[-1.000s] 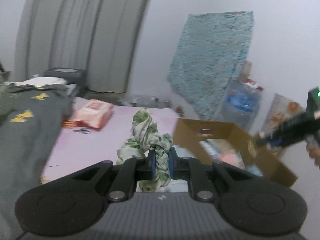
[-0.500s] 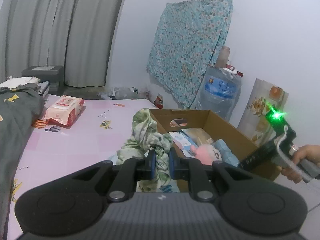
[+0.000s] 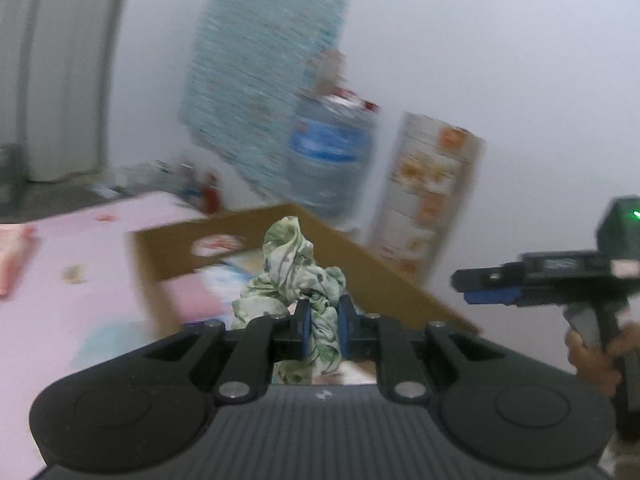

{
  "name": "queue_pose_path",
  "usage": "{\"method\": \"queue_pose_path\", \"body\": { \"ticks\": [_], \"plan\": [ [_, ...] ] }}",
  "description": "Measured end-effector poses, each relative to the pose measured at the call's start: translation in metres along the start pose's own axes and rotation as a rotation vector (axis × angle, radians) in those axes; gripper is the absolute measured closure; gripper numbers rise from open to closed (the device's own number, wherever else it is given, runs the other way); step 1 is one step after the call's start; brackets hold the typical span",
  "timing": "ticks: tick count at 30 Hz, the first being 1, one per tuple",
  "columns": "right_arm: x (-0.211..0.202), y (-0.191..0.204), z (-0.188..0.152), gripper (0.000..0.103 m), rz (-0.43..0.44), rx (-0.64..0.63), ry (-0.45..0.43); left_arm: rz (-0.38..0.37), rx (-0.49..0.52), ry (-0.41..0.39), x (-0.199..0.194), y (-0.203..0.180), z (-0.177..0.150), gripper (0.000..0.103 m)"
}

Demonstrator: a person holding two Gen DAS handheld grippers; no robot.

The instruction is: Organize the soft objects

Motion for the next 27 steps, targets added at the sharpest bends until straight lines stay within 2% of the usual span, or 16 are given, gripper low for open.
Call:
{"method": "queue_pose_path", "body": {
  "ticks": [2,5,7,8,11,13,16,19,21,24,27],
  "plan": [
    [-0.027,-0.024,-0.012,0.036,-0.012,0.08,-0.07,-0.06,-0.01,0.043,0.03,-0.009,0.007,0.087],
    [-0.049,-0.053,-0.032,0.034,-0.061,0.161,-0.113,-0.152,0.003,0.115,0.078,-0.025,0.008,0.076],
    [-0.056,-0.07,-0.046,0.033,-0.092,0.216,-0.107,-0.146,0.048,0.174,0.106,-0.035,-0.004,0.059],
    [-0.057,-0.079,-0.054,0.033,-0.105,0.246,-0.099,-0.12,0.066,0.211,0.118,-0.037,-0.011,0.049],
    [-0.057,-0.096,-0.073,0.033,-0.134,0.309,-0.082,-0.074,0.047,0.266,0.126,-0.034,-0.028,0.048],
    [-0.055,-0.102,-0.085,0.033,-0.146,0.332,-0.075,-0.085,0.003,0.244,0.112,-0.027,-0.029,0.047],
    [-0.048,-0.102,-0.093,0.032,-0.141,0.345,-0.067,-0.051,-0.003,0.17,0.076,-0.021,-0.022,0.038],
    [-0.036,-0.089,-0.09,0.031,-0.115,0.334,-0.071,-0.004,0.016,0.095,0.034,-0.02,-0.016,0.026],
    [-0.032,-0.076,-0.085,0.028,-0.103,0.309,-0.088,0.02,0.018,0.051,0.004,-0.02,-0.017,0.013],
    [-0.034,-0.048,-0.08,0.02,-0.107,0.227,-0.126,0.099,0.011,-0.004,-0.04,-0.019,-0.024,0.003],
    [-0.041,-0.019,-0.078,0.014,-0.125,0.132,-0.165,0.211,0.005,-0.036,-0.071,-0.016,-0.033,0.0]
  ]
}}
Point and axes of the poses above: each gripper's, at about its wrist camera, not at the fingertips, and x roughly the way its jaws point, y to its left, z to its top, the point moved 1 cm from there along x, roughly the way its jaws point, and after that the axes turned 13 degrees about -z, right-handed, at the moved point
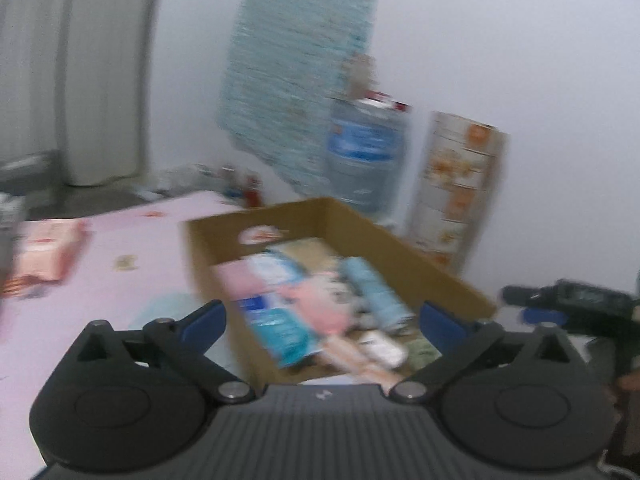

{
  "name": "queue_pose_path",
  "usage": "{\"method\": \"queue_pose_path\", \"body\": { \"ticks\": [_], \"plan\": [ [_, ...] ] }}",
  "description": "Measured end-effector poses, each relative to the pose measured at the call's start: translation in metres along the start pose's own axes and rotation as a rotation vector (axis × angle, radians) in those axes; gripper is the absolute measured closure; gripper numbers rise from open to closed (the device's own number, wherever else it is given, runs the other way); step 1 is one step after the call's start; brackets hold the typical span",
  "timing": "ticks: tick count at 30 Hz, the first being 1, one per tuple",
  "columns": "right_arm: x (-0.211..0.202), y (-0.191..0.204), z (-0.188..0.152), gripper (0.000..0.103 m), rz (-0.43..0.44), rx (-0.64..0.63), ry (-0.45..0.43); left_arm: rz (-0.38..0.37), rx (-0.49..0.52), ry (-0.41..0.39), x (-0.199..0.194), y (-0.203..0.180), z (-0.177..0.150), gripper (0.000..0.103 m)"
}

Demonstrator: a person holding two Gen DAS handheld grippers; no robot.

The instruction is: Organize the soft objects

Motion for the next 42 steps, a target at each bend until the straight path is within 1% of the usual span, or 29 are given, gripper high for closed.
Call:
{"method": "queue_pose_path", "body": {
  "ticks": [2,3,6,8,10,13,15,16,18,19,21,22,24,27,31,33,42],
  "plan": [
    [-0.009,0.018,-0.001,0.008,0.003,-0.055,-0.034,0.082,-0.03,0.004,-0.016,0.009,-0.009,0.0],
    [-0.014,0.027,-0.002,0.001,0.01,-0.086,-0.05,0.123,-0.052,0.008,-0.022,0.014,-0.013,0.0],
    [-0.023,0.06,-0.008,0.001,0.013,-0.204,-0.067,0.285,-0.133,0.009,-0.037,0.024,-0.03,0.0],
    [-0.029,0.083,-0.013,0.001,0.0,-0.295,-0.076,0.354,-0.179,0.031,-0.041,0.031,-0.04,0.0],
    [-0.035,0.106,-0.021,0.001,-0.019,-0.383,-0.092,0.4,-0.217,0.05,-0.048,0.038,-0.05,0.0],
    [-0.039,0.137,-0.036,0.001,-0.063,-0.502,-0.126,0.456,-0.249,0.029,-0.061,0.044,-0.065,0.0],
    [-0.04,0.156,-0.047,0.001,-0.106,-0.563,-0.14,0.505,-0.261,0.048,-0.062,0.047,-0.07,0.0],
    [-0.037,0.165,-0.052,0.001,-0.129,-0.591,-0.136,0.524,-0.25,0.068,-0.061,0.048,-0.072,0.0],
    [-0.033,0.18,-0.059,0.001,-0.156,-0.633,-0.121,0.53,-0.239,0.122,-0.055,0.048,-0.075,0.0],
    [-0.031,0.186,-0.062,0.001,-0.158,-0.654,-0.11,0.512,-0.252,0.136,-0.055,0.051,-0.078,0.0],
    [-0.027,0.199,-0.068,0.001,-0.151,-0.699,-0.078,0.467,-0.287,0.131,-0.055,0.055,-0.081,0.0],
    [-0.025,0.204,-0.071,0.001,-0.139,-0.709,-0.06,0.459,-0.299,0.131,-0.056,0.056,-0.082,0.0],
    [-0.022,0.209,-0.077,0.001,-0.094,-0.698,0.003,0.456,-0.305,0.145,-0.054,0.055,-0.085,0.0],
    [-0.01,0.209,-0.085,0.001,-0.03,-0.656,0.143,0.451,-0.31,0.179,-0.05,0.056,-0.089,0.0],
    [-0.003,0.205,-0.099,0.001,-0.03,-0.628,0.215,0.428,-0.335,0.184,-0.05,0.057,-0.091,0.0],
    [-0.004,0.205,-0.103,0.001,-0.031,-0.633,0.225,0.426,-0.338,0.189,-0.049,0.056,-0.091,0.0],
    [-0.004,0.208,-0.104,0.001,-0.037,-0.674,0.211,0.414,-0.341,0.205,-0.045,0.053,-0.091,0.0]
  ]
}}
Point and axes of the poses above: each gripper's, at about its wrist camera, not at the fingertips, and x roughly the way its jaws point, y to its left, z to its top, the point moved 1 cm from there along x, roughly the way its jaws point, and after that the axes turned 13 degrees about -z, right-handed, at the moved point
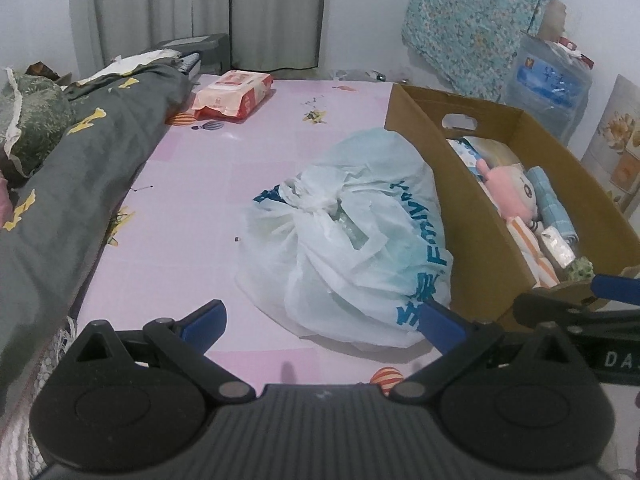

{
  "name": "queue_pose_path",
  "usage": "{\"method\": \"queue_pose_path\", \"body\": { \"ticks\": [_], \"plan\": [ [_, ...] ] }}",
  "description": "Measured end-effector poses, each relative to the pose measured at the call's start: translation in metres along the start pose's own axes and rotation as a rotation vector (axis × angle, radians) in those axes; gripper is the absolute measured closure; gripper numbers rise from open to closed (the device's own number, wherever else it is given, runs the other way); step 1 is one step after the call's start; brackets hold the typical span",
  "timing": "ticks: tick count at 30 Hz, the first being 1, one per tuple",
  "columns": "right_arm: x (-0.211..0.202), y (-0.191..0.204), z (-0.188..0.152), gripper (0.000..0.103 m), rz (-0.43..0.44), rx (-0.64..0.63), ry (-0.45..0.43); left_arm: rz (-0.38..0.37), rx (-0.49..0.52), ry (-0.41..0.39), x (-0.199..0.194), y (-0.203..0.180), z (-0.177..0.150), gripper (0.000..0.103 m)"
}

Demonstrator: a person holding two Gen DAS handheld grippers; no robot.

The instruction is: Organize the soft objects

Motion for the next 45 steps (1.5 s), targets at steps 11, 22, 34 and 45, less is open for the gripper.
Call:
{"method": "queue_pose_path", "body": {
  "ticks": [11,22,34,45],
  "plan": [
    [0.006,-0.004,-0.005,0.001,-0.015,0.007,0.016,-0.003,-0.001,0.022,0.004,-0.003,-0.001,0.0],
    [0.005,-0.006,-0.004,0.001,-0.024,0.001,0.014,0.004,0.001,0.027,0.005,-0.007,-0.002,0.0],
    [0.008,-0.007,-0.006,0.001,-0.035,0.003,0.026,0.005,0.001,0.037,0.009,-0.007,-0.003,0.0],
    [0.011,-0.01,-0.007,0.001,-0.04,0.008,0.039,0.003,-0.001,0.048,0.014,-0.008,-0.002,0.001]
  ]
}}
Point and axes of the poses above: each gripper's, at about its wrist camera, not at the fingertips, and x roughly the way its jaws point, y to its left, z to its top, the point moved 1 cm from there along x, roughly the way its jaws point, and after that the axes turned 13 degrees about -z, right-handed, at the moved point
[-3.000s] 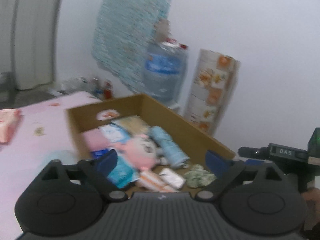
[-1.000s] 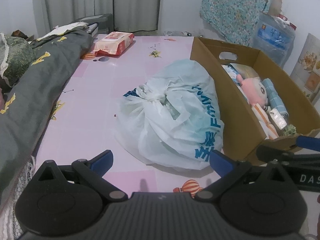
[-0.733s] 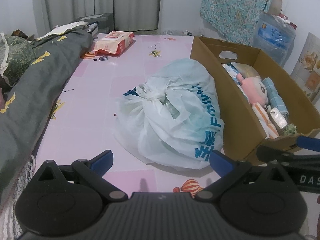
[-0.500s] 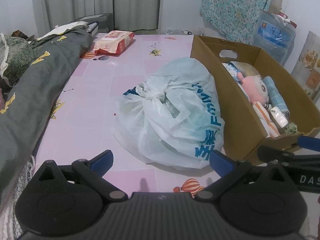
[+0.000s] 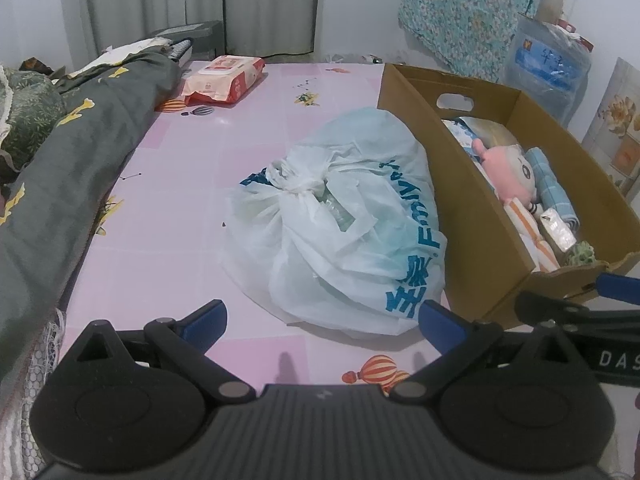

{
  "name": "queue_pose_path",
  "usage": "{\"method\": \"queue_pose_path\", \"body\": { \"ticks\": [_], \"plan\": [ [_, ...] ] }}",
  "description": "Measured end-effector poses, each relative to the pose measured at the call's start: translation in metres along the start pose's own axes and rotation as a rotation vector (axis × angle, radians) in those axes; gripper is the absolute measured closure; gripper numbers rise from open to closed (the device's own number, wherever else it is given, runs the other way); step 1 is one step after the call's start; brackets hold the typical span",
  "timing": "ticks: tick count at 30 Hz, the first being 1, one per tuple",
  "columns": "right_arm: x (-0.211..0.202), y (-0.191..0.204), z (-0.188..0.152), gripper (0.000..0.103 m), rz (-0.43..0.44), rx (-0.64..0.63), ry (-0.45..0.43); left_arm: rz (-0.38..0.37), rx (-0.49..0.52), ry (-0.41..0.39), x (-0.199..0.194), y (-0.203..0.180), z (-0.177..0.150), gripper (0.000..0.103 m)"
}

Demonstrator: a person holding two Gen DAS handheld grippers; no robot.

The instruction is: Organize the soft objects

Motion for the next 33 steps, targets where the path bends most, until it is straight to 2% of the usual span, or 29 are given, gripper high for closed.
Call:
{"method": "queue_pose_path", "body": {
  "ticks": [33],
  "plan": [
    [-0.0017,-0.002,-0.0025,0.001,-0.008,0.008,0.008,-0.01,0.001,0.008,0.0006,-0.0025,-0.0007,0.002]
  ]
}}
Point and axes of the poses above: each gripper's, at about its wrist camera, not at the fingertips, and x roughly the way its jaws point, y to its left, z to its top, the point moved 1 cm from there along x, roughly the way its jaws point, and after that the axes turned 13 degrees about -z, right-handed, at the moved point
